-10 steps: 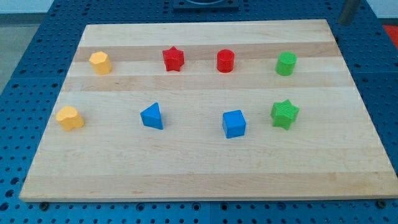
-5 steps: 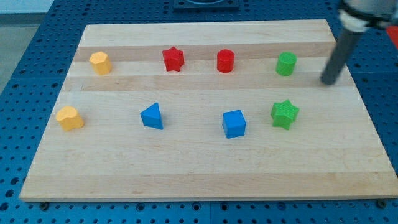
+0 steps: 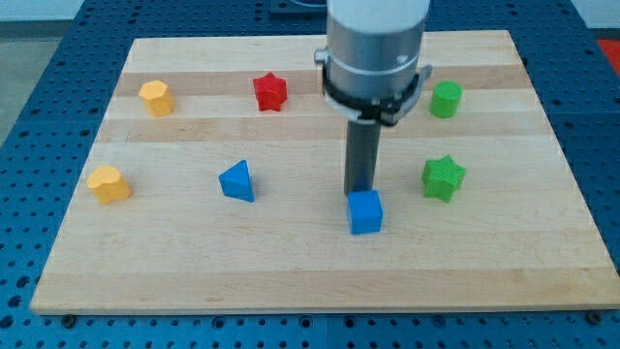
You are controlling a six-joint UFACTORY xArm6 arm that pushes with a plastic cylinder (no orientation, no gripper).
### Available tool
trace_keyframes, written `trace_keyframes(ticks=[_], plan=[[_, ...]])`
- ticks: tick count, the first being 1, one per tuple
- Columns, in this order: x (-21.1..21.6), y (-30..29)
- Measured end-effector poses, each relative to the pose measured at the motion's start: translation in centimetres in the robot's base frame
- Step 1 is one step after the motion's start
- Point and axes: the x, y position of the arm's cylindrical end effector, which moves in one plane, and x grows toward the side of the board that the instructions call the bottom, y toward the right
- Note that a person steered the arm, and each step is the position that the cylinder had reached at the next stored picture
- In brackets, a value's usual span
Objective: Push the blue cube to the bottom center of the board
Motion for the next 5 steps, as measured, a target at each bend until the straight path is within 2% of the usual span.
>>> trace_keyframes(ticks=[1,2,4,5], plan=[[2.2,-0.6],[1.9,-0.7],[3.2,6.8],[3.9,5.2]])
